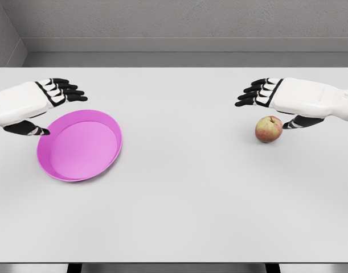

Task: Put the apple on the plate with both arms

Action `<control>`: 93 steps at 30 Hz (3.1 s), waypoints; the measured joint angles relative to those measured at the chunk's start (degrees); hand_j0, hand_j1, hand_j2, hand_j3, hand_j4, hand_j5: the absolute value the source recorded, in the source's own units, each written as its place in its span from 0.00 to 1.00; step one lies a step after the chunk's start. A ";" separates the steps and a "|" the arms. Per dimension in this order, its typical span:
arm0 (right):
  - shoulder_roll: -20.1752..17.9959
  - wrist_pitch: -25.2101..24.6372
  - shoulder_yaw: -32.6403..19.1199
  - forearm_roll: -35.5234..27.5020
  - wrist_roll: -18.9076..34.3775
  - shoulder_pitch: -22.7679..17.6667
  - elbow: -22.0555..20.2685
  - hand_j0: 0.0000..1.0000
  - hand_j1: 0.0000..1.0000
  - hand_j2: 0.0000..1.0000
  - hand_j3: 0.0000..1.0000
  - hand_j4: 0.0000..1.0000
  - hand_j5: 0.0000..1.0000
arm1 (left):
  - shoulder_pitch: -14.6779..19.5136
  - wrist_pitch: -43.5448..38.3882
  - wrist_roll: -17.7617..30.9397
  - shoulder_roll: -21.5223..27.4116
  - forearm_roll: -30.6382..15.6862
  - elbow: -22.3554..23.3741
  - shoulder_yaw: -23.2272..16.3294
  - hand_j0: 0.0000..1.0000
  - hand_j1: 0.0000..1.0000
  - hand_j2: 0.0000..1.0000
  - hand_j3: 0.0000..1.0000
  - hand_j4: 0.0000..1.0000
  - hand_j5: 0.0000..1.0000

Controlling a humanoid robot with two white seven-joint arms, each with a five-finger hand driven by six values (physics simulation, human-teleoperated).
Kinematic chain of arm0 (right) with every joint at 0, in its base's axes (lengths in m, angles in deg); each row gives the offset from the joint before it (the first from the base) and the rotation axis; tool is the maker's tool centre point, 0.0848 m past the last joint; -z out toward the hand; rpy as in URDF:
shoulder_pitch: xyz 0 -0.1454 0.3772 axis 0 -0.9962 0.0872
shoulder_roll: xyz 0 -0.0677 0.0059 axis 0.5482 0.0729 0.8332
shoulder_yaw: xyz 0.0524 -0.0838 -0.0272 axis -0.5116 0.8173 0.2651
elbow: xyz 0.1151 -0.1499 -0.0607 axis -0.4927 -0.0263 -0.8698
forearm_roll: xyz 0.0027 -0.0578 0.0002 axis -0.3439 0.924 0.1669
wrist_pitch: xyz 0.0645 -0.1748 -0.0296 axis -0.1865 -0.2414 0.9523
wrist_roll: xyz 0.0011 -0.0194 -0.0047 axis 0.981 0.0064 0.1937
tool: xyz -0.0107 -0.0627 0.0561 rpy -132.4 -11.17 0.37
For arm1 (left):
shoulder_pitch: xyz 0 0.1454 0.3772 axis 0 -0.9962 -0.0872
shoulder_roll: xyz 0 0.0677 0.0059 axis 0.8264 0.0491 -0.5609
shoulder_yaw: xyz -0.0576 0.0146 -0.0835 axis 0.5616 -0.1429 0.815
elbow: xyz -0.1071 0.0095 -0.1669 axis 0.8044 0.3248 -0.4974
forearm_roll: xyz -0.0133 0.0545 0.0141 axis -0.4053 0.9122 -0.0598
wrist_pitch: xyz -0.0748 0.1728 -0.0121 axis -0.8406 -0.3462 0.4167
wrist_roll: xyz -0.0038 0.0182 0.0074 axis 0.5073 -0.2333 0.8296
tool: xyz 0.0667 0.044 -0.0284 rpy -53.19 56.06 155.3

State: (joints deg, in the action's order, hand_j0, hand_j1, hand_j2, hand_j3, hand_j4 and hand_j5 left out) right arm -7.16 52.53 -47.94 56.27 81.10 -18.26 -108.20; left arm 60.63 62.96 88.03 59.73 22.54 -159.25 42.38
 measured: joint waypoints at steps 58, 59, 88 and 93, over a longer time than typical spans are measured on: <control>9.63 -3.17 2.34 -9.35 10.21 1.05 24.53 1.00 1.00 1.00 1.00 1.00 1.00 | 0.35 0.01 2.32 -0.15 0.00 -0.09 -0.03 1.00 1.00 1.00 1.00 1.00 1.00; 10.18 -3.24 2.90 -9.21 10.21 1.49 25.30 1.00 1.00 1.00 1.00 1.00 1.00 | 0.35 0.01 2.33 -0.16 0.01 -0.09 -0.02 1.00 1.00 1.00 1.00 1.00 1.00; 15.97 -3.25 6.12 -6.13 10.22 3.78 34.13 1.00 1.00 1.00 1.00 1.00 1.00 | 0.35 0.01 2.34 -0.17 0.01 -0.09 -0.02 1.00 1.00 1.00 1.00 1.00 1.00; 16.01 -3.21 6.14 -6.03 10.22 3.78 34.29 1.00 1.00 1.00 1.00 1.00 1.00 | 0.35 0.01 2.35 -0.17 0.02 -0.09 -0.02 1.00 1.00 1.00 1.00 1.00 1.00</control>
State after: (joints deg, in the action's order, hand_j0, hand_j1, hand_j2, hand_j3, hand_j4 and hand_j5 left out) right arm 8.85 49.32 -41.79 50.23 91.32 -14.48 -73.91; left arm 60.99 62.97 90.38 59.56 22.56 -159.34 42.37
